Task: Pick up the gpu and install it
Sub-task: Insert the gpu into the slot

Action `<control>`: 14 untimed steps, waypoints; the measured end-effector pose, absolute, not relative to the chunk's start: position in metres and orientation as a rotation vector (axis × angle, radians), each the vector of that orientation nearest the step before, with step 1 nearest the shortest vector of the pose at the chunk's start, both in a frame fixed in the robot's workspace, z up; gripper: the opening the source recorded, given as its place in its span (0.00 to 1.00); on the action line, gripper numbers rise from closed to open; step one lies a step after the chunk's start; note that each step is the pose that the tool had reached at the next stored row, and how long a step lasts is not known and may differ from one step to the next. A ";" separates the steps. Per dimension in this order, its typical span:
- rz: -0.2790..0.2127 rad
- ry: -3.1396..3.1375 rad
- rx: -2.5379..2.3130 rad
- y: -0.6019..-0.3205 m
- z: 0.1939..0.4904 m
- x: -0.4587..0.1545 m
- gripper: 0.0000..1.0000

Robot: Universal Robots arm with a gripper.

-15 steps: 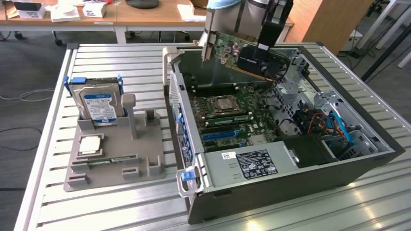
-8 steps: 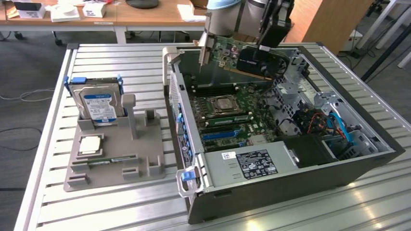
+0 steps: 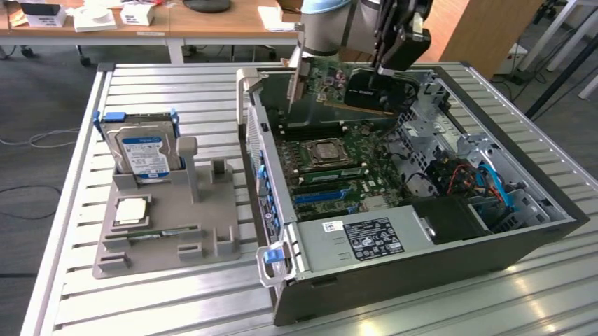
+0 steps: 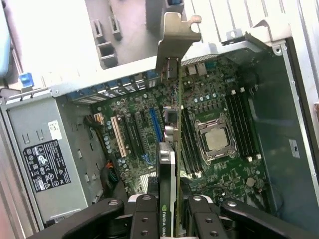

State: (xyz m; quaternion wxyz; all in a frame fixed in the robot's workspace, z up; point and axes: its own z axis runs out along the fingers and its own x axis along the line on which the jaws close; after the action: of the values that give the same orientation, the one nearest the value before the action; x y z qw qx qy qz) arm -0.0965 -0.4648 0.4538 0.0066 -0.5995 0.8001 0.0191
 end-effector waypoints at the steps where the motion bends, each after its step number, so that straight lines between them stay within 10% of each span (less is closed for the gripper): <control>1: 0.060 2.486 -1.898 -0.465 0.454 -0.097 0.27; 14: 0.061 2.362 -2.054 -0.465 0.453 -0.097 0.27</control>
State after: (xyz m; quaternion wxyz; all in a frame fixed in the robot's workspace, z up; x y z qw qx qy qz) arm -0.0965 -0.4648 0.4526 0.0053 -0.6561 0.7544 0.0196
